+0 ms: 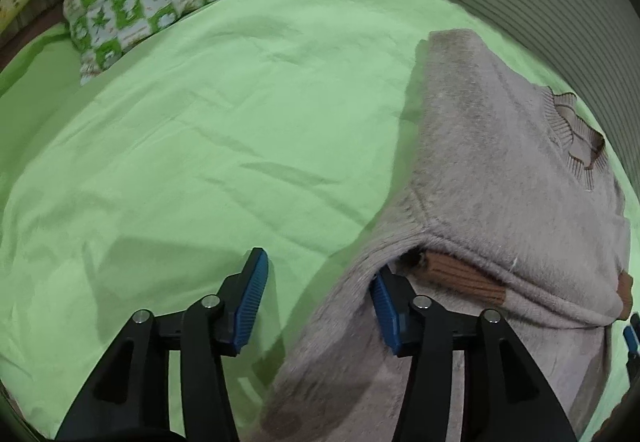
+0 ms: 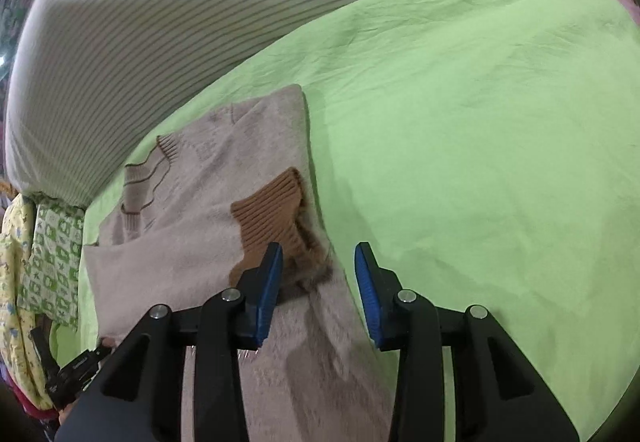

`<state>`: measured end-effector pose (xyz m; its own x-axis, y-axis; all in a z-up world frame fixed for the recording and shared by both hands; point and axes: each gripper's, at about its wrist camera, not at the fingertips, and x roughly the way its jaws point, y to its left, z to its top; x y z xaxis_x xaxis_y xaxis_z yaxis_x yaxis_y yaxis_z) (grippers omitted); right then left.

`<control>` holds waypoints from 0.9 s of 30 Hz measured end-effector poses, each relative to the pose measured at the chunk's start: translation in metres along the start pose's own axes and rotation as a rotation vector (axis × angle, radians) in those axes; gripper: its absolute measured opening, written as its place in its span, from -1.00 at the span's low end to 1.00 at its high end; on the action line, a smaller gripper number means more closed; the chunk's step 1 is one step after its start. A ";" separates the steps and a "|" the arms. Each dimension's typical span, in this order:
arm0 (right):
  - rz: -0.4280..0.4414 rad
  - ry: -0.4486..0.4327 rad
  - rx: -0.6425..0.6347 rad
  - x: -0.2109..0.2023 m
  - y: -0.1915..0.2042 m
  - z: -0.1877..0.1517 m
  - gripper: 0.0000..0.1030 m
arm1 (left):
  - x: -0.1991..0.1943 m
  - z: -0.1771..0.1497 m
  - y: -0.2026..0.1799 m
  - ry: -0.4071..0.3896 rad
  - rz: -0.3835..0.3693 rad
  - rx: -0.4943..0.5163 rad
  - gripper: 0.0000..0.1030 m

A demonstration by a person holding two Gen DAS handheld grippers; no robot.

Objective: Fold small clothes
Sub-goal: 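Open both grippers and move them to the brown hem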

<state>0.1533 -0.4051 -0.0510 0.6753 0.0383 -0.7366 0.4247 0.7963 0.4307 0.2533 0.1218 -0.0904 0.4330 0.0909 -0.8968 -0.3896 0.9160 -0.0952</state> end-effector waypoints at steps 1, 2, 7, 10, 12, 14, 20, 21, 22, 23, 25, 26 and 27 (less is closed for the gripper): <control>0.006 0.005 -0.004 -0.004 0.000 -0.003 -0.24 | -0.001 -0.001 0.002 0.004 -0.003 -0.005 0.02; 0.012 0.008 -0.005 -0.008 0.000 -0.008 -0.24 | -0.002 -0.001 0.003 0.006 -0.005 -0.005 0.02; 0.026 0.030 -0.025 -0.033 -0.001 -0.034 -0.23 | -0.022 -0.018 0.011 0.016 -0.018 0.053 -0.02; 0.026 0.046 -0.044 -0.046 -0.003 -0.053 -0.22 | -0.035 -0.036 0.017 0.035 -0.041 0.091 -0.02; 0.025 0.058 -0.056 -0.054 -0.004 -0.065 -0.22 | -0.045 -0.053 0.024 0.050 -0.047 0.124 0.00; 0.014 0.062 -0.069 -0.063 -0.005 -0.075 -0.22 | -0.055 -0.076 0.029 0.068 -0.059 0.143 0.01; -0.002 0.059 -0.075 -0.091 -0.011 -0.104 -0.21 | -0.080 -0.123 0.053 0.099 -0.077 0.187 0.07; -0.005 0.057 -0.074 -0.095 -0.013 -0.109 -0.21 | -0.084 -0.130 0.058 0.104 -0.085 0.185 0.09; -0.007 0.058 -0.072 -0.100 -0.014 -0.115 -0.21 | -0.088 -0.137 0.062 0.112 -0.095 0.184 0.10; -0.010 0.059 -0.071 -0.102 -0.015 -0.118 -0.21 | -0.093 -0.143 0.070 0.116 -0.100 0.183 0.10; -0.016 0.058 -0.072 -0.111 -0.019 -0.128 -0.21 | -0.099 -0.155 0.077 0.128 -0.114 0.186 0.15; -0.020 0.059 -0.073 -0.115 -0.021 -0.134 -0.21 | -0.101 -0.159 0.080 0.134 -0.119 0.187 0.16; -0.022 0.061 -0.073 -0.119 -0.022 -0.138 -0.21 | -0.104 -0.167 0.084 0.140 -0.124 0.188 0.16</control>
<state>-0.0194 -0.3443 -0.0451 0.6275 0.0547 -0.7767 0.3930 0.8389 0.3765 0.0400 0.1241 -0.0771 0.3465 -0.0691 -0.9355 -0.1773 0.9745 -0.1376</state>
